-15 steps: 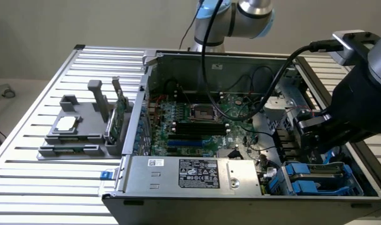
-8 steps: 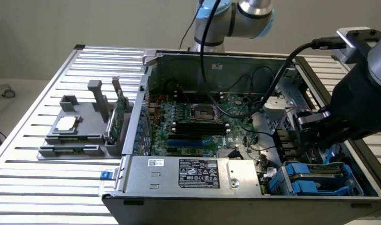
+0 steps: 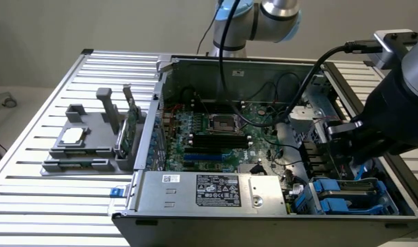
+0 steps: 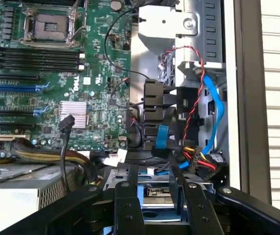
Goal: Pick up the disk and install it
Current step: 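Insert the first disk wire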
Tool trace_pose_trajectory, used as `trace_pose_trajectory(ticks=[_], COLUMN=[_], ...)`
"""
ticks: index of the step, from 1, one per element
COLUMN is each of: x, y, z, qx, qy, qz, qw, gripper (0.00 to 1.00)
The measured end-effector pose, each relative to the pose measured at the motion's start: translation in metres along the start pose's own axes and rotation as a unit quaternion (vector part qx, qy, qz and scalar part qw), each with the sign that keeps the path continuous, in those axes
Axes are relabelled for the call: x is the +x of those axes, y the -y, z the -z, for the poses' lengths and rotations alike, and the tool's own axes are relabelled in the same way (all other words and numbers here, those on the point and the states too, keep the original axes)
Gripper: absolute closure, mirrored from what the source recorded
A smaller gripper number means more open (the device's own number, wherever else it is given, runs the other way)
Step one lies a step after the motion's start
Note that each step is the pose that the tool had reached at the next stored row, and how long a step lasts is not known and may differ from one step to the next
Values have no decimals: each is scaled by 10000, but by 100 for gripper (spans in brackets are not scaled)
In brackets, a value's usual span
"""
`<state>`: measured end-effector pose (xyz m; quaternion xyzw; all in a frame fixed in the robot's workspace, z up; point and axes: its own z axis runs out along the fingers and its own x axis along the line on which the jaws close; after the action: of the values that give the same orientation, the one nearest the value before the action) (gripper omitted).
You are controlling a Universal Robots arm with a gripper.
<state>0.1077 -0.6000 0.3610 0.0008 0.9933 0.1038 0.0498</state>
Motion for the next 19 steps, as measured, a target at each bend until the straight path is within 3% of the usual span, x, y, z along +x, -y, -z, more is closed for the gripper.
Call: trace_pose_trajectory(ticks=[10,19], x=[0,0], y=[-6,-11], z=[-1,-2], qx=[52,105], qy=[279,507], qz=[-495,-982], qw=[9984,9938], gripper=[61,61])
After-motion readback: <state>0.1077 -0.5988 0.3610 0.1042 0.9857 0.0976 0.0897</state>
